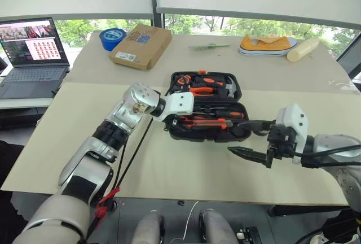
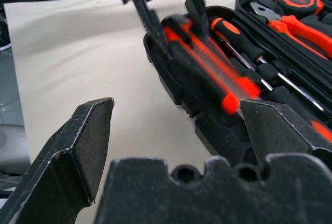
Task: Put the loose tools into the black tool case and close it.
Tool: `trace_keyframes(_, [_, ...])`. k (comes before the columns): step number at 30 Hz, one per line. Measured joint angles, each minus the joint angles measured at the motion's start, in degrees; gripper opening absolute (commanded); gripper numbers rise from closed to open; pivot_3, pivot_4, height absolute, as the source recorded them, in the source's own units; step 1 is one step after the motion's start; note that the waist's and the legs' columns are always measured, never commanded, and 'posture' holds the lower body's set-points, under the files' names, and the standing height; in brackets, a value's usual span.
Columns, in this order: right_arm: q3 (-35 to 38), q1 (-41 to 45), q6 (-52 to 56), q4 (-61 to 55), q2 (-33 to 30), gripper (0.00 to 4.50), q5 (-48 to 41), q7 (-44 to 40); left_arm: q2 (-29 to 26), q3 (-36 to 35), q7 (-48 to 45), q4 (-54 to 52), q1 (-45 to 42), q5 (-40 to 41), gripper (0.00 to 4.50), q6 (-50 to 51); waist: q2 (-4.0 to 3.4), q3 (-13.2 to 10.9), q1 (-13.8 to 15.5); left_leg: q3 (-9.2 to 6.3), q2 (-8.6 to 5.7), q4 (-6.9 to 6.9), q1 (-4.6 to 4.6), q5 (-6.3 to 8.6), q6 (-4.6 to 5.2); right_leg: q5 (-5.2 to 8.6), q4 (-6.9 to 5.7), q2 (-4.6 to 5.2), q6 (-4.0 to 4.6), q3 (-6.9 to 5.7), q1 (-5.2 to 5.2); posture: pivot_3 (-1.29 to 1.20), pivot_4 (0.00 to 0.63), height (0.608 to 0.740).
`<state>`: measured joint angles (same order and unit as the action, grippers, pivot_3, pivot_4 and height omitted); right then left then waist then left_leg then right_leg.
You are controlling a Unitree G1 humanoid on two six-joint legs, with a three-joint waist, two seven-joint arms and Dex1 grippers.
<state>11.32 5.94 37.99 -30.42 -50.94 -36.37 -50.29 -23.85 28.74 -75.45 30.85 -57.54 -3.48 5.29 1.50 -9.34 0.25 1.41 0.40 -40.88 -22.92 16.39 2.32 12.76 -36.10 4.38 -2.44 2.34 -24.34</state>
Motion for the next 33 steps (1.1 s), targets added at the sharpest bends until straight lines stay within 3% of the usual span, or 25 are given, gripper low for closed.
trace_keyframes(4, [0.5, -0.5, -0.1, -0.1, 0.0, 4.50, 0.2, 0.7, 1.6, -0.1, 0.3, 3.4, -1.5, -1.5, 1.77, -1.5, 0.01, 0.0, 0.3, 0.00, -0.02, -0.05, 0.00, 0.00, 0.01, 0.00, 0.00, 0.03, -0.02, 0.01, 0.03, 0.00, 0.150, 0.735])
trace_keyframes(6, [0.5, -0.5, -0.1, -0.1, 0.0, 4.50, 0.2, 0.8, 1.9, -0.2, 0.5, 4.2, -1.7, -2.0, 2.78, -1.5, 0.01, 0.0, 0.3, -0.01, -0.02, -0.04, 0.00, 0.01, 0.01, 0.00, 0.00, 0.02, -0.02, 0.00, 0.02, 0.00, 0.150, 0.735])
trace_keyframes(7, [0.5, -0.5, -0.1, -0.1, 0.1, 4.50, 0.2, 0.9, 2.1, -0.7, 0.5, 4.5, -1.8, -1.9, 2.96, -1.4, 0.01, 0.0, 0.3, -0.01, -0.01, -0.04, -0.01, 0.01, 0.02, 0.00, 0.00, 0.02, -0.02, 0.00, 0.01, 0.00, 0.150, 0.735])
trace_keyframes(11, [0.6, -0.5, -0.1, -0.1, 0.6, 4.50, 0.2, 1.0, 2.6, -2.4, -1.9, 3.8, -2.1, -0.5, 4.42, 0.5, 0.01, 0.0, 0.3, -0.02, 0.00, -0.04, -0.02, 0.01, 0.02, 0.00, -0.01, 0.01, -0.02, -0.01, 0.01, 0.00, 0.150, 0.735])
trace_keyframes(15, [0.6, -0.5, -0.2, -0.1, 0.8, 4.50, 0.2, 1.0, 2.7, -4.0, -6.1, 1.3, -2.2, 2.9, 4.42, 4.9, 0.00, 0.0, 0.3, -0.02, 0.00, -0.04, -0.03, 0.01, 0.02, 0.00, -0.01, 0.01, -0.03, -0.01, 0.00, 0.00, 0.150, 0.735])
trace_keyframes(18, [0.6, -0.5, -0.4, 0.2, 1.0, 4.50, 0.4, 1.0, 2.4, -5.3, -6.0, 1.4, -2.5, 3.5, 3.58, 5.3, 0.00, 0.0, 0.3, -0.02, -0.01, -0.05, -0.02, 0.01, 0.02, 0.00, -0.01, 0.01, -0.03, 0.00, 0.01, 0.00, 0.150, 0.735])
trace_keyframes(27, [0.5, -0.5, -0.5, 0.7, 1.2, 4.50, 1.3, 0.9, 3.9, -5.2, -1.0, 7.3, -2.6, -0.2, 0.07, -1.0, 0.01, 0.0, 0.5, -0.02, -0.02, -0.06, -0.03, 0.01, 0.02, 0.00, -0.01, 0.03, -0.03, -0.01, 0.01, 0.00, 0.150, 0.735])
trace_keyframes(33, [0.5, -0.5, -0.5, 0.7, 1.2, 4.50, 1.6, 0.9, 4.5, -5.2, -0.4, 8.4, -2.5, -1.0, 0.07, -2.3, 0.01, 0.0, 0.4, -0.02, -0.01, -0.06, -0.03, 0.01, 0.02, 0.00, -0.02, 0.02, -0.04, -0.01, 0.01, 0.00, 0.150, 0.735])
